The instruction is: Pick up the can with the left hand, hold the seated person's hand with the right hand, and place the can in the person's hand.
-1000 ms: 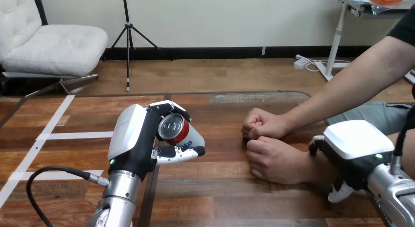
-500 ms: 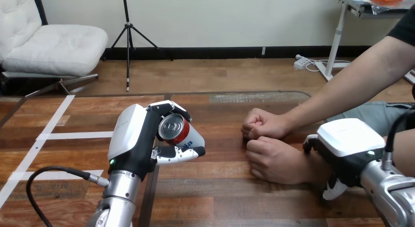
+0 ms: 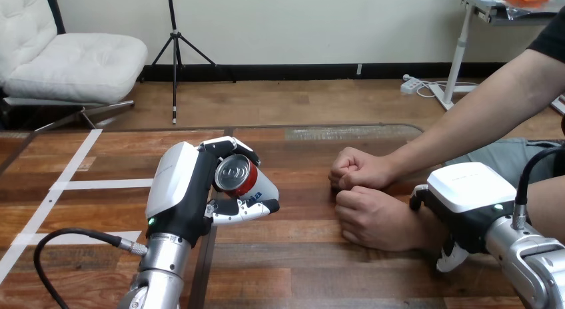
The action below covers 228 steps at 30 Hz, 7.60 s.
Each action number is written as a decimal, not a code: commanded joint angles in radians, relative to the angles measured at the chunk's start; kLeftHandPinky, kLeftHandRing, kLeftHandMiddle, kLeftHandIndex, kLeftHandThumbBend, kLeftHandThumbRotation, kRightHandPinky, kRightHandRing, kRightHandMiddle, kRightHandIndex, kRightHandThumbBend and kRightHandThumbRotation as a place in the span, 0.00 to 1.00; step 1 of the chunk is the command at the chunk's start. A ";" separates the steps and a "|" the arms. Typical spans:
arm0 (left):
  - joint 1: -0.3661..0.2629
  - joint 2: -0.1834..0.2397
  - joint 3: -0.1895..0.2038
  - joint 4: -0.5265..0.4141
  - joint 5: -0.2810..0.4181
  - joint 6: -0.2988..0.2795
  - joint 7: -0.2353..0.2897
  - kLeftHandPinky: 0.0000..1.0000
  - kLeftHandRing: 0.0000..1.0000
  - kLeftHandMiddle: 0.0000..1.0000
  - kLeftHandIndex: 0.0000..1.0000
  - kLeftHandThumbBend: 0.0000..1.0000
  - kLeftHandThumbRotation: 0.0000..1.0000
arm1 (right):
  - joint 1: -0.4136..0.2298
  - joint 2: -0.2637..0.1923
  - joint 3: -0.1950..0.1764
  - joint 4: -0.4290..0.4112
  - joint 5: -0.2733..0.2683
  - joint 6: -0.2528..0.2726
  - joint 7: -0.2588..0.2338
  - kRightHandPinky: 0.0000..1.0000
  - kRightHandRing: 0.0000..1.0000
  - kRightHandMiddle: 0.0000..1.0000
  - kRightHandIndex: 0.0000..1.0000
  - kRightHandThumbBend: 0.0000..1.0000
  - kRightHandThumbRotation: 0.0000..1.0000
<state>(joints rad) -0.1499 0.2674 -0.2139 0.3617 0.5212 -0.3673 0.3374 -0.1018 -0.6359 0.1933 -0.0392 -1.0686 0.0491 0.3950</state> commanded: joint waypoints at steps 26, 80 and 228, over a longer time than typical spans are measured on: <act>-0.015 0.008 0.041 -0.101 -0.006 -0.004 -0.001 0.34 0.41 0.49 0.50 0.70 0.00 | -0.123 0.012 0.052 0.073 -0.041 0.101 -0.030 0.75 0.78 0.80 0.77 0.80 0.00; -0.015 0.016 0.052 -0.105 0.009 -0.014 -0.014 0.34 0.40 0.48 0.50 0.69 0.00 | -0.182 0.041 0.128 0.180 -0.063 0.221 -0.047 0.72 0.77 0.80 0.78 0.77 0.05; -0.035 0.010 0.061 -0.097 0.010 -0.013 -0.006 0.33 0.40 0.48 0.50 0.68 0.00 | -0.286 0.021 0.167 0.386 0.094 0.110 -0.230 0.21 0.31 0.41 0.54 0.68 0.00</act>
<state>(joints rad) -0.1162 0.2702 -0.1782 0.3094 0.5309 -0.3644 0.3105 -0.3538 -0.5976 0.3864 0.3778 -0.9937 0.1628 0.1926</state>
